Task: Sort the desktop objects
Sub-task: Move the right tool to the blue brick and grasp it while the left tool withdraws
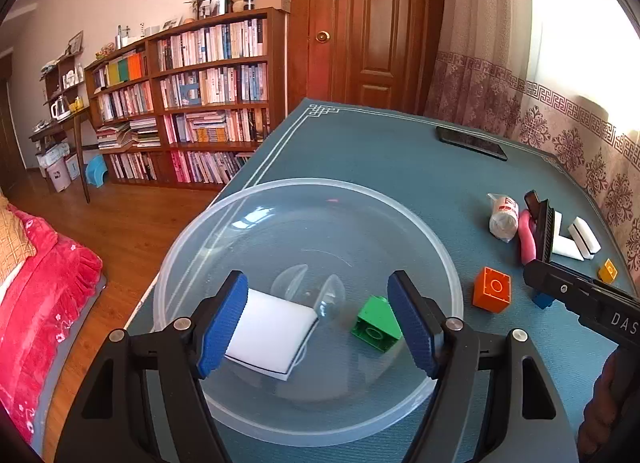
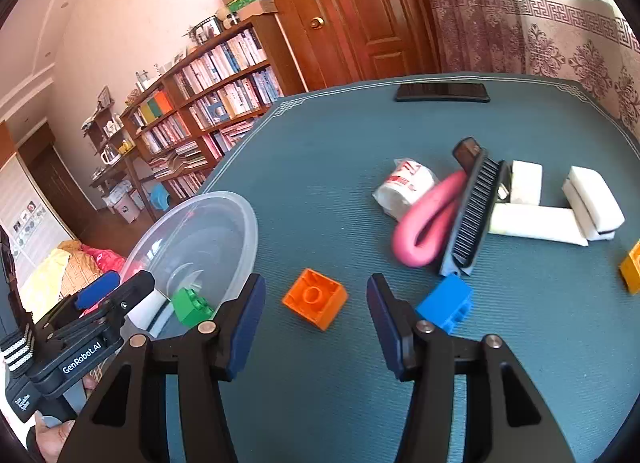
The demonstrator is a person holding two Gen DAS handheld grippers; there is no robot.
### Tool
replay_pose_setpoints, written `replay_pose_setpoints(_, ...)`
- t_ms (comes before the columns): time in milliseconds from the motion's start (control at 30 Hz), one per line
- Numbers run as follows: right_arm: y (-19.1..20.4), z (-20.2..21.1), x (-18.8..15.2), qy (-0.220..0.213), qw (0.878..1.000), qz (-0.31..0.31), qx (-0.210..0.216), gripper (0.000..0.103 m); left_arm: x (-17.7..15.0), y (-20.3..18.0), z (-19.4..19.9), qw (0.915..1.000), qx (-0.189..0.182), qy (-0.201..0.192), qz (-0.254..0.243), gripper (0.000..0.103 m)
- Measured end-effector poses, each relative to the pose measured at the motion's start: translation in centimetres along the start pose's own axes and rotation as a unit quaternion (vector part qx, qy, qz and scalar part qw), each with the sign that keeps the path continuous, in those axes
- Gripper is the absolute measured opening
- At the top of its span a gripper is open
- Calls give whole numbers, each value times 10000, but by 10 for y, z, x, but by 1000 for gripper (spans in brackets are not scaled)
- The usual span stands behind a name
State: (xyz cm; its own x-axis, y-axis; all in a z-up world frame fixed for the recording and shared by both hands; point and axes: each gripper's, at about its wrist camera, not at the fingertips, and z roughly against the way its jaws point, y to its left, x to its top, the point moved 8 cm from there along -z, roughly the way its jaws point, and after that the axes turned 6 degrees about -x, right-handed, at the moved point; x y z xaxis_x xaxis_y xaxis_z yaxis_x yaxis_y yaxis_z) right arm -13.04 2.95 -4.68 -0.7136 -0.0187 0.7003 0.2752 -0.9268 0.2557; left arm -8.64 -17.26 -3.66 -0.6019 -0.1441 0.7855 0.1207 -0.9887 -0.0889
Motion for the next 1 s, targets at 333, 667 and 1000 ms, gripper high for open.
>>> replay_pose_setpoints(333, -49, 11, -6, -113, 9989, -185, -415, 58, 2, -49, -3, 9994, -296, 12, -206, 76)
replay_pose_setpoints(667, -66, 4, -3, -42, 9977, -19, -678, 58, 14, -96, -5, 9968, -624, -76, -486, 76)
replay_pose_setpoints(1000, -67, -23, -12, 367, 9978, 98, -547, 44, 9, -97, -13, 9970, -681, 82, -360, 76)
